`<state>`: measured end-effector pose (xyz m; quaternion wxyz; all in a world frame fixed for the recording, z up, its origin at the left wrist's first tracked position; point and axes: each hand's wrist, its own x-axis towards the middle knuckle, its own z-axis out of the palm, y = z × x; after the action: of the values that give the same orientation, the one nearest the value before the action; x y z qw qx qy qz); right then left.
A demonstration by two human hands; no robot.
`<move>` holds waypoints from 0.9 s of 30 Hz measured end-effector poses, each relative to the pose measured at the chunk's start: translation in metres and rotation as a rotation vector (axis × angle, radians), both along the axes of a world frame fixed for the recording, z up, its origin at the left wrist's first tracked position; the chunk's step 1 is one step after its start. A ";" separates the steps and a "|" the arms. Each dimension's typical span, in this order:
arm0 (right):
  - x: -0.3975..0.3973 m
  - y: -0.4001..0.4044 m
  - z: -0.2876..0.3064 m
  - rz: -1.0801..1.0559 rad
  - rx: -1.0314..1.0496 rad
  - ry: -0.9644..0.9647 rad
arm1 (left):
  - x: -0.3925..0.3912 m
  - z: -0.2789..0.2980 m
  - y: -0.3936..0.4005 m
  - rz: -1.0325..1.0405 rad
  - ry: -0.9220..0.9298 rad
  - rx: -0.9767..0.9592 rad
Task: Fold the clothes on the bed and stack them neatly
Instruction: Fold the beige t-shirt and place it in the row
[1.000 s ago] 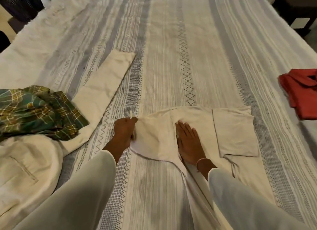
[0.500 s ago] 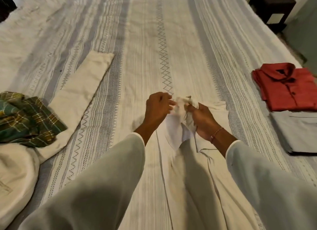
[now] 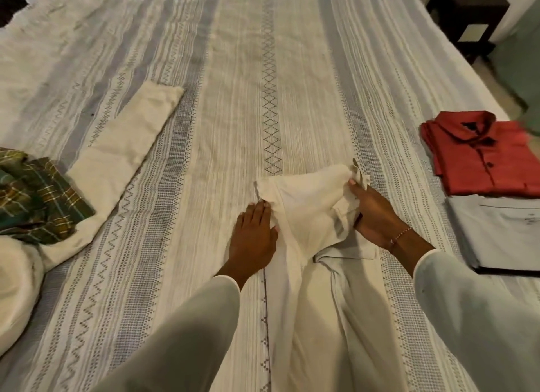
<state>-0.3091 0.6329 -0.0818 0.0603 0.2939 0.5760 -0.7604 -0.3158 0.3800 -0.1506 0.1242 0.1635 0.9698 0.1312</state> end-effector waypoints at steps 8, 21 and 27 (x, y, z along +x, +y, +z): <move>0.064 -0.038 -0.032 -0.002 1.110 0.134 | -0.001 0.006 0.001 0.011 0.001 -0.024; 0.166 -0.133 -0.033 0.579 0.816 -0.315 | 0.099 -0.010 -0.029 -0.110 0.035 0.051; 0.170 -0.138 -0.034 0.492 0.686 -0.270 | 0.105 -0.029 -0.039 -0.097 0.005 0.234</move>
<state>-0.1386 0.4948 -0.1163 0.2131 0.2476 0.8349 -0.4430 -0.2108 0.3409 -0.1799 0.1078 0.2240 0.9392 0.2371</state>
